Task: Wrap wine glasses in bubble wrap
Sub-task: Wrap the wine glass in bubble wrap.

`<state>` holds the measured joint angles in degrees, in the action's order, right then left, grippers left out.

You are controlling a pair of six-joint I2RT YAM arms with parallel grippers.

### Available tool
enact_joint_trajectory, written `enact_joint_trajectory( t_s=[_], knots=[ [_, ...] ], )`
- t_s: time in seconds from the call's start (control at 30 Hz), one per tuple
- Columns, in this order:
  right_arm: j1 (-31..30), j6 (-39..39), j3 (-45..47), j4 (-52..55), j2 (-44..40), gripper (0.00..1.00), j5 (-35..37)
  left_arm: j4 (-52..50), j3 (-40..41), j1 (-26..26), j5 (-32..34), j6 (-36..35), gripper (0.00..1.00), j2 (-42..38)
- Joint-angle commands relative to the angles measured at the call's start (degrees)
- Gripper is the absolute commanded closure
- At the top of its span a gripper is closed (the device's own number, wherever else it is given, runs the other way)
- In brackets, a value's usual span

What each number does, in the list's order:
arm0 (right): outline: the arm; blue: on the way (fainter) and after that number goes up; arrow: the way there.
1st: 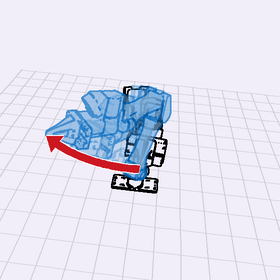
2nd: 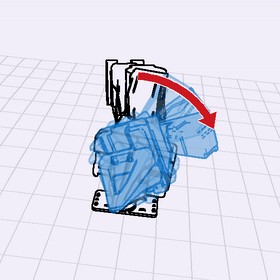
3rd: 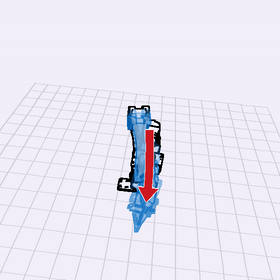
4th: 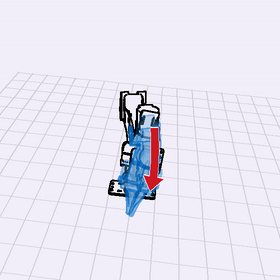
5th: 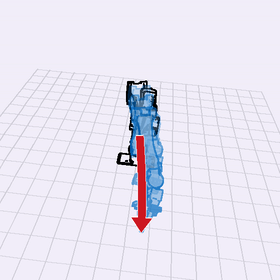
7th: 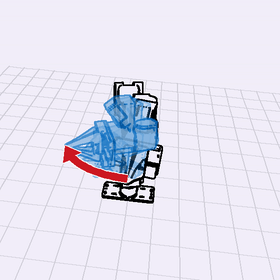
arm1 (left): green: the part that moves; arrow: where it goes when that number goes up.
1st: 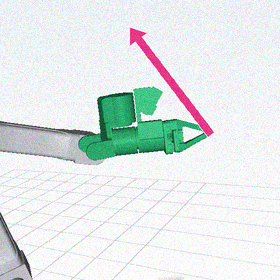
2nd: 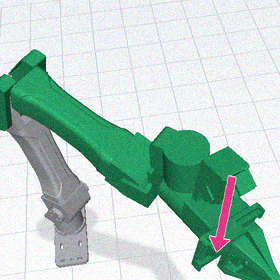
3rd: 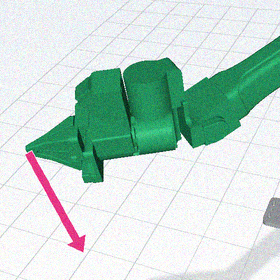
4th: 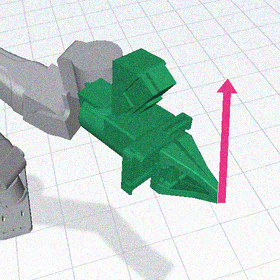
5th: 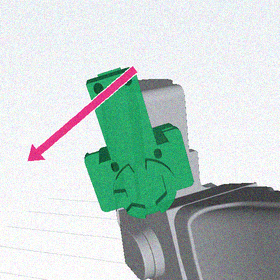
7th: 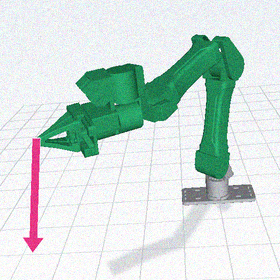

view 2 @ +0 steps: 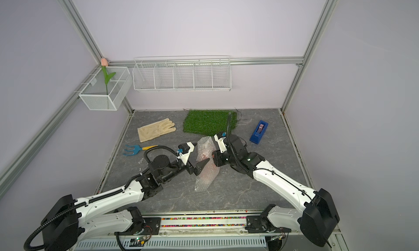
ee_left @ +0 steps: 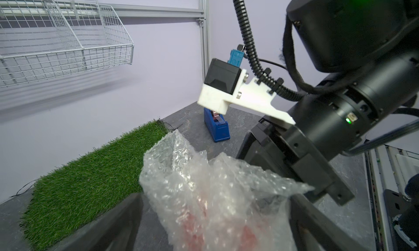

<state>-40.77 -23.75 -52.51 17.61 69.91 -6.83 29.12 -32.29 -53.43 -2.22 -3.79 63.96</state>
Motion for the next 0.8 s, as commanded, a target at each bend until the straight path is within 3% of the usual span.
enact_joint_trajectory(
  t_s=[0.0, 0.3, 0.63, 0.77],
  knots=[
    [-0.42, 0.46, 0.48, 3.1, -1.48, 0.65, 0.33, -4.03, -1.41, -0.19, 2.08, -0.74, 0.06, 0.09],
    [-0.05, 0.27, -2.21, 6.72, -3.83, 0.62, 0.43, -10.48, -3.52, 3.34, -4.98, 1.72, 0.46, 1.27],
    [1.74, 0.18, -5.8, 11.22, -9.39, 0.57, -2.95, -13.3, -4.43, 4.21, -8.73, 1.34, 0.67, 3.61],
    [1.74, 0.04, -6.84, 10.67, -8.71, 0.57, -5.49, -13.48, -4.93, 4.22, -9.93, 1.55, 0.71, 4.4]
  ],
)
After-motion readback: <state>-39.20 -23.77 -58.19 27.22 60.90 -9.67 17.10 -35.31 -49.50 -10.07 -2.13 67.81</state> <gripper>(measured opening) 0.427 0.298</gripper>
